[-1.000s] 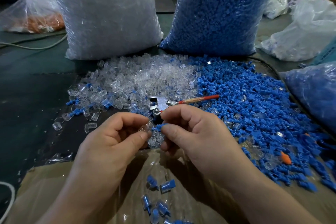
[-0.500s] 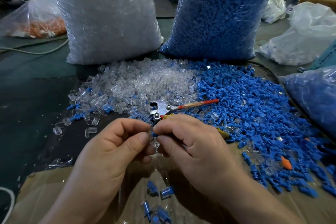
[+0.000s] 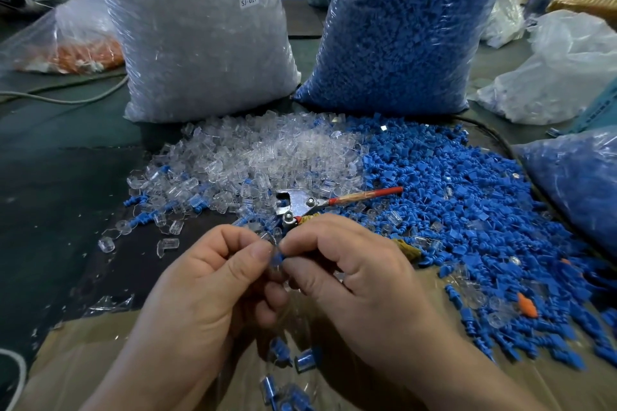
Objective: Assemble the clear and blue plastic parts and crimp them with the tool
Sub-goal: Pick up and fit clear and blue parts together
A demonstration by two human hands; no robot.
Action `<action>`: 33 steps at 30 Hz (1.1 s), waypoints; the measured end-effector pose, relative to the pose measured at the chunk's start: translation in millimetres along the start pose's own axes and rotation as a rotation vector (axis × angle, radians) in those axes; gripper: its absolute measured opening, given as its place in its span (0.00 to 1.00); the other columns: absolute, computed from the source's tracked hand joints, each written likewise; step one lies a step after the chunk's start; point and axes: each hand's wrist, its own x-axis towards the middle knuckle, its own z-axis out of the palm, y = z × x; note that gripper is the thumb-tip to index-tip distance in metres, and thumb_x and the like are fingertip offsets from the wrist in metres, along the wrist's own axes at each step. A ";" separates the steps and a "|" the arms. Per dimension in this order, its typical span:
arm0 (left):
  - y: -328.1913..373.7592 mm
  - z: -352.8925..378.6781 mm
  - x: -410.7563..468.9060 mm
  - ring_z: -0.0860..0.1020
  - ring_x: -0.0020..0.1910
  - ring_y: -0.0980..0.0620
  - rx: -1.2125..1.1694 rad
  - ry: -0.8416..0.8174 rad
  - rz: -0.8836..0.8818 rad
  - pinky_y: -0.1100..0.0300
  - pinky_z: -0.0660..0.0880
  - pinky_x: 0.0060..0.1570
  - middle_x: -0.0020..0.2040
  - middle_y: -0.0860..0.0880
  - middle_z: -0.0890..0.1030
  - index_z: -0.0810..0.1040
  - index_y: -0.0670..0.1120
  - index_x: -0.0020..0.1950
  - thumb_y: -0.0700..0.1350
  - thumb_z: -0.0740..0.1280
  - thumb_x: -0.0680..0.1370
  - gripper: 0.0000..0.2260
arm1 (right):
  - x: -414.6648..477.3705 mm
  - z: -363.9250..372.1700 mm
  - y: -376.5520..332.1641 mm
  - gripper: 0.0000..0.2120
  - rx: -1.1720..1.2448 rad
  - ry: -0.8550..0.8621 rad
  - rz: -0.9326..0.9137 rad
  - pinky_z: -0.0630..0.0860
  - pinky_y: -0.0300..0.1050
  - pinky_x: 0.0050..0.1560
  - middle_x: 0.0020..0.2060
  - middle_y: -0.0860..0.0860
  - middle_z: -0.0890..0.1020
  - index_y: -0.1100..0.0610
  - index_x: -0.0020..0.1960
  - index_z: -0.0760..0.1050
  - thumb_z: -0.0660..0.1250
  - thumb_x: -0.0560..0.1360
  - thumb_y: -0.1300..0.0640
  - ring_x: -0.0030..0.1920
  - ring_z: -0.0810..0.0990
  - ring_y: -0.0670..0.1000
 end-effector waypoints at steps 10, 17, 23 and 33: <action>-2.7 -10.5 -1.1 0.81 0.31 0.45 0.323 -0.002 0.159 0.56 0.78 0.31 0.35 0.42 0.83 0.85 0.52 0.45 0.58 0.72 0.63 0.15 | 0.0 -2.7 -1.3 0.06 -0.198 -0.082 0.010 0.76 0.44 0.48 0.46 0.43 0.80 0.51 0.53 0.80 0.67 0.77 0.56 0.48 0.78 0.43; -7.3 -7.9 -2.1 0.84 0.37 0.45 0.546 0.043 0.208 0.48 0.82 0.39 0.37 0.48 0.85 0.84 0.59 0.44 0.41 0.78 0.66 0.14 | -0.1 -0.9 -4.1 0.09 -0.316 -0.191 -0.071 0.77 0.56 0.40 0.48 0.50 0.78 0.54 0.55 0.77 0.62 0.79 0.52 0.46 0.77 0.54; -9.8 -5.6 -0.2 0.82 0.36 0.37 0.609 0.174 0.156 0.35 0.81 0.42 0.33 0.47 0.83 0.83 0.58 0.43 0.43 0.77 0.66 0.11 | 1.2 -0.1 -3.0 0.11 -0.378 -0.300 -0.068 0.78 0.53 0.41 0.52 0.47 0.75 0.50 0.58 0.73 0.63 0.76 0.54 0.50 0.77 0.52; -2.5 -8.6 -0.3 0.79 0.25 0.48 0.429 0.126 0.003 0.63 0.75 0.24 0.32 0.41 0.83 0.82 0.52 0.39 0.35 0.71 0.76 0.12 | 7.1 -23.4 31.9 0.37 -0.882 -0.318 0.322 0.34 0.54 0.75 0.80 0.50 0.44 0.45 0.78 0.43 0.55 0.77 0.35 0.78 0.34 0.54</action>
